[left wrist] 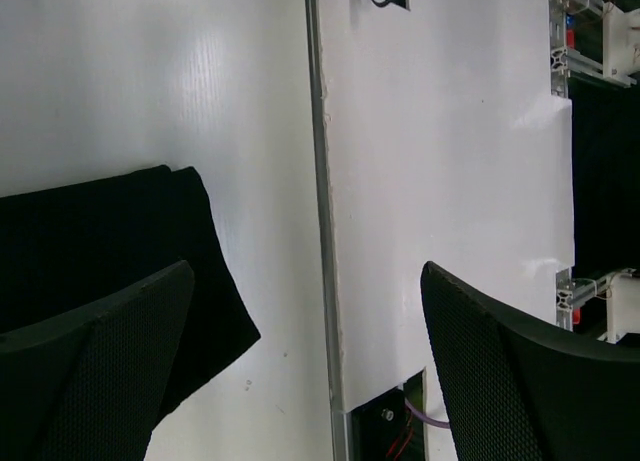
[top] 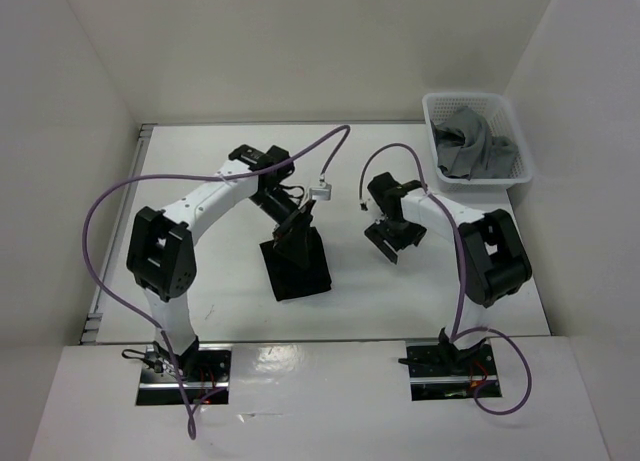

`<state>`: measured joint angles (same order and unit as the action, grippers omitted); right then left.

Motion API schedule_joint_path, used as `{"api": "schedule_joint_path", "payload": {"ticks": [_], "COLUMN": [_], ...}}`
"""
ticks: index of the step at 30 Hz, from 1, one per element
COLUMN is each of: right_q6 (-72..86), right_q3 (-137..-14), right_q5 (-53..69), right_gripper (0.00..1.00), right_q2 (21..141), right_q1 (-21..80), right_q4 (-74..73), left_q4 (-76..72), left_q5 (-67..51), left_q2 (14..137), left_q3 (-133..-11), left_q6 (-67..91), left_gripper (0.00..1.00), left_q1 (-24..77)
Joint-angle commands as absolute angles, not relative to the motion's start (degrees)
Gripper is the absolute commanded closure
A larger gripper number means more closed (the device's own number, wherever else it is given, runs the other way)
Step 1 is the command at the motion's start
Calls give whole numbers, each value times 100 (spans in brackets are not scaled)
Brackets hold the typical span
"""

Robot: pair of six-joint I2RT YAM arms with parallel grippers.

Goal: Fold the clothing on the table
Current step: Fold the skirt

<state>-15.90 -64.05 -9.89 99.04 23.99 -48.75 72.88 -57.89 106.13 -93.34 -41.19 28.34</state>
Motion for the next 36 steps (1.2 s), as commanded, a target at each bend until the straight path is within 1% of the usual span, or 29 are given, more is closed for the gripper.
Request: {"api": "schedule_joint_path", "payload": {"ticks": [1,8,16,23,31,36], "right_q6": [-1380,-1266,-1266,-1266,-1213,-1213], "right_q3": [-6302,-6249,-6249,-6249,-6302,-6302], "right_q5": [-1204,-1257,-1257,-1143,-1090,-1090], "right_gripper": [22,22,22,22,22,22], "right_q2": [9607,9492,9439,9544,9711,9765], "right_q1": [2216,2030,1978,1978,1978,1978], "right_q4": [-4623,-4518,-4518,-4518,-4518,-4518], "left_q4": [7409,6918,6609,6311,6512,7047], "left_q5": [-5845,-5661,-5660,-5660,-5607,-5607], "left_q2": [10924,11302,11672,12031,12454,12577], "left_q3": [-9142,-8702,-8701,-8429,-8376,-8726], "left_q6": [-4447,-4316,-4210,-4210,-4455,-4842], "left_gripper": [0,0,0,0,0,0], "left_q1": [2804,2426,1803,1539,1195,889]}}
